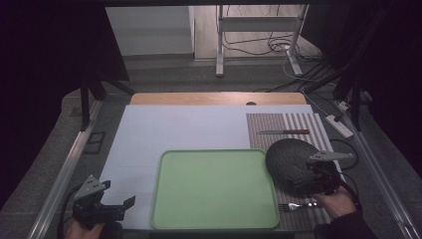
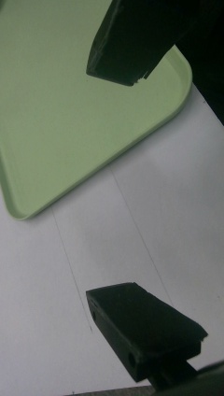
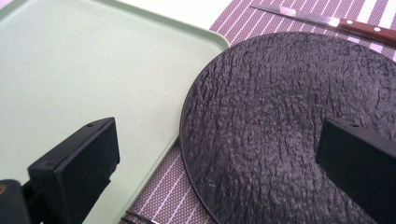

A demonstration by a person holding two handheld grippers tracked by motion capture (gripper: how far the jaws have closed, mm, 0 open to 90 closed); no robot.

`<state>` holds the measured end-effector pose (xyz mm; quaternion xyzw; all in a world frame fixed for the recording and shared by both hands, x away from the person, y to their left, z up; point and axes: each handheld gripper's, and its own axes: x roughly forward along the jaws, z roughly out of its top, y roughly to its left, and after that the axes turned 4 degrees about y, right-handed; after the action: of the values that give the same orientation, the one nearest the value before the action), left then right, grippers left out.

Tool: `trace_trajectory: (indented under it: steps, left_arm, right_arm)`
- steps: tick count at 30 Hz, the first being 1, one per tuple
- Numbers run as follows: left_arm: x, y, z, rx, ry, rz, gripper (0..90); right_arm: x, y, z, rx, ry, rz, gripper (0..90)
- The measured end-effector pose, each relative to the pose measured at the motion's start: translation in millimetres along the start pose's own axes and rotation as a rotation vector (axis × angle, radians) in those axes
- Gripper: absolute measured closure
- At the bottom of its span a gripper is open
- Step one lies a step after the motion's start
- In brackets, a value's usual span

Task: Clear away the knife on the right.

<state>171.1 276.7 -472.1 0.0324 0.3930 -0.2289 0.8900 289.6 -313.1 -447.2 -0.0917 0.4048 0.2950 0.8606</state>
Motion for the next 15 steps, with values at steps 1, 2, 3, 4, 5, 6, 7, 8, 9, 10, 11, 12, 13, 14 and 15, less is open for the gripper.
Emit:
trace_trajectory:
  steps: [1, 2, 3, 4, 5, 6, 7, 8, 9, 10, 11, 12, 13, 14, 15]
  left_arm:
    - [0.0, 0.1, 0.0, 0.0, 0.0, 0.0, 0.1]
    - [0.0, 0.2, -0.1, -0.001, -0.001, -0.001, 0.1]
    - [0.0, 0.2, -0.1, -0.002, -0.001, -0.001, 0.1]
    - [0.0, 0.2, -0.1, -0.003, -0.001, -0.001, 0.1]
    - [0.0, 0.3, -0.1, -0.003, -0.001, -0.001, 0.1]
    - [-0.1, 0.5, 0.0, -0.002, 0.0, -0.001, 0.1]
    - [-0.1, 0.6, 0.0, -0.003, 0.0, -0.001, 0.1]
    - [0.0, 0.6, 0.0, -0.003, 0.001, -0.001, 0.1]
    - [0.0, 0.6, 0.0, -0.004, 0.0, -0.001, 0.1]
    - [0.1, 0.7, 0.1, -0.004, 0.001, -0.002, 0.1]
    - [0.1, 0.7, 0.1, -0.004, 0.001, -0.002, 0.1]
    - [0.1, 0.7, 0.1, -0.005, 0.002, -0.001, 0.1]
    - [0.2, 0.8, 0.2, -0.005, 0.003, -0.002, 0.1]
    - [0.2, 0.9, 0.2, -0.006, 0.003, -0.002, 0.1]
    - [0.3, 1.1, 0.2, -0.007, 0.003, -0.003, 0.1]
  right_arm:
    - [0.6, -0.7, 0.9, -0.001, 0.001, 0.0, 0.0]
    - [1.3, -1.3, 1.9, 0.001, 0.001, 0.001, 0.0]
    - [1.8, -2.4, 2.9, 0.001, 0.003, 0.002, 0.0]
    - [2.4, -3.2, 4.0, 0.004, 0.002, 0.001, 0.0]
    - [3.0, -4.4, 5.2, 0.004, 0.001, -0.004, 0.0]
    - [3.8, -5.5, 6.4, 0.004, 0.001, -0.006, 0.0]
    - [4.5, -6.7, 7.7, 0.007, 0.005, -0.008, 0.0]
    - [5.4, -7.9, 9.1, 0.011, 0.003, -0.011, 0.0]
    - [6.7, -9.6, 11.0, 0.013, 0.0, -0.014, 0.0]
    - [7.5, -10.7, 12.2, 0.012, 0.005, -0.013, 0.0]
    - [8.8, -12.0, 13.9, 0.012, 0.009, -0.016, 0.0]
    - [10.1, -13.5, 15.5, 0.013, 0.011, -0.02, 0.0]
    - [11.5, -14.9, 17.1, 0.016, 0.012, -0.023, 0.0]
    - [13.1, -16.5, 18.5, 0.018, 0.016, -0.025, 0.0]
    - [14.7, -18.0, 19.9, 0.02, 0.018, -0.029, 0.0]
